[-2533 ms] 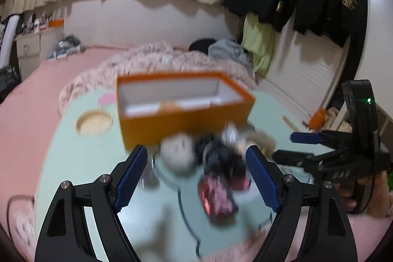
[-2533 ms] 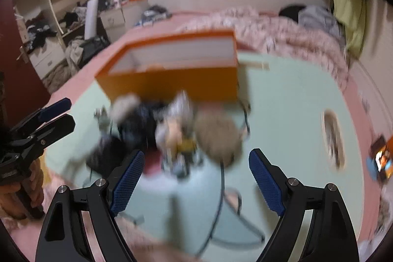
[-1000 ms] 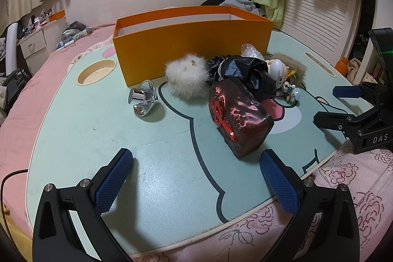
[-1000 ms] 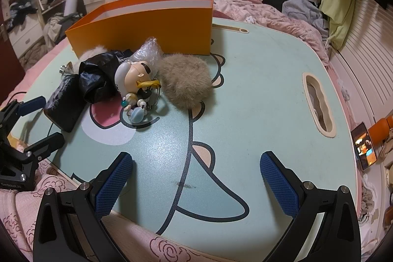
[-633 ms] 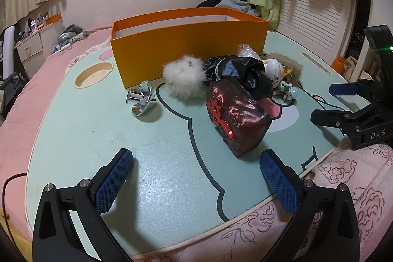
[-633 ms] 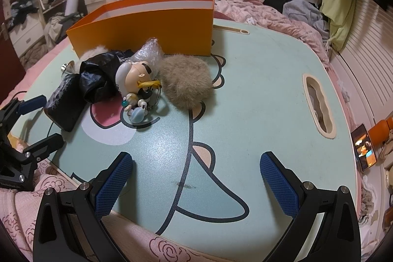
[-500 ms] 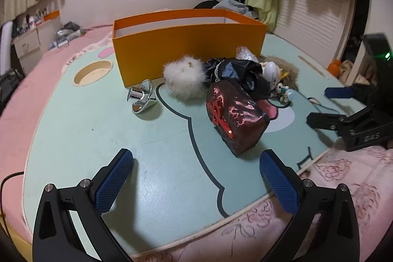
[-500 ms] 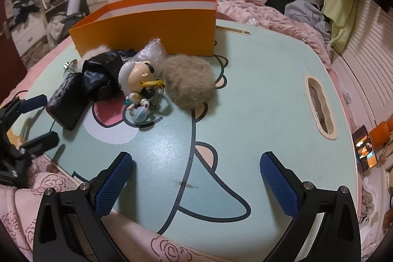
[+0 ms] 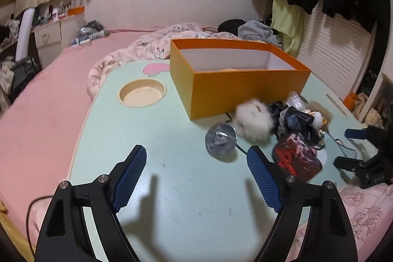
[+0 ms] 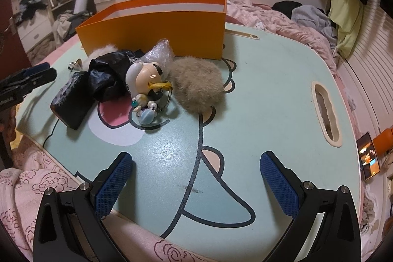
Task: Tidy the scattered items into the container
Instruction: 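Move the open left gripper toward the silver cap on the table, then close the left gripper on the silver cap and lift it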
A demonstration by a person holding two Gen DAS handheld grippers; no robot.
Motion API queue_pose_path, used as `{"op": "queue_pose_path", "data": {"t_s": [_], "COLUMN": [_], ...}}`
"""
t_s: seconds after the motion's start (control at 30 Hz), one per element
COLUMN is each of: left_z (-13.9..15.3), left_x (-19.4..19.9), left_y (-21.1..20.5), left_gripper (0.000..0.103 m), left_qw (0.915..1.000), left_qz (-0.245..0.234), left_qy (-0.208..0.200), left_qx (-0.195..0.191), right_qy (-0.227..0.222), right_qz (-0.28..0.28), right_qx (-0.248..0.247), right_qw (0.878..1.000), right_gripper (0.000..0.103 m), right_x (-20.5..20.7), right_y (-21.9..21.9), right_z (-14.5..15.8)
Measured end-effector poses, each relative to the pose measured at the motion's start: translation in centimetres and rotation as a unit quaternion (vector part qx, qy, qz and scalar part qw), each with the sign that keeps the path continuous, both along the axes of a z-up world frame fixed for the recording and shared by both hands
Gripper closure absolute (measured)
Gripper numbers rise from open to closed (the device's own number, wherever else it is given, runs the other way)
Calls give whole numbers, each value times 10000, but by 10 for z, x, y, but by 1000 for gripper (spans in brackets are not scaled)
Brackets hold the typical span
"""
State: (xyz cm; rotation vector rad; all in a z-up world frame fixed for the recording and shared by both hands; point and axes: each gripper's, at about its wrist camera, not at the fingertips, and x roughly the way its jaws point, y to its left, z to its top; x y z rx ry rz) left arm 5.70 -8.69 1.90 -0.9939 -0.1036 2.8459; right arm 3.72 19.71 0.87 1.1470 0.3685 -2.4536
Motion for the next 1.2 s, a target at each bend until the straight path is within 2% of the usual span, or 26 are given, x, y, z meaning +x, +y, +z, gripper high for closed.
{"op": "queue_pose_path", "data": {"t_s": [0.1,0.3,0.4,0.67,0.7,0.73,0.83,0.97,1.1,1.2], "left_z": [0,-8,-8,-10,-11,-13,-13,-8,-2,-6], "left_x": [-5,-13,-19,-42,-44,-45,-41,-24,6,22], "left_y": [8,8,13,38,40,42,44,36,33,43], "left_gripper": [33,34,47,49,63,72,71,71,71,71], "left_qw": [9998,9998,9996,9983,9980,9978,9976,9989,9991,9984], "left_qz": [-53,-70,-149,-374,-391,-388,-358,-243,-380,-526], "left_qy": [-31,-154,-203,-343,-383,-423,-387,-173,-98,-107], "left_qx": [-181,-85,-96,-296,-308,-340,-452,-356,-132,-187], "right_qy": [22,23,23,26,25,24,25,23,27,32], "right_qz": [-3,0,-1,1,1,2,0,0,1,-1], "right_qx": [-15,-14,-15,-15,-14,-13,-16,-14,-16,-18], "right_qw": [10000,10000,10000,10000,10000,10000,10000,10000,10000,10000], "right_gripper": [0,0,0,0,0,0,0,0,0,0], "right_x": [0,0,-1,0,-1,0,0,0,0,0], "right_y": [1,1,1,1,1,1,1,1,1,1], "right_z": [0,0,0,0,0,0,0,-1,-1,-1]}}
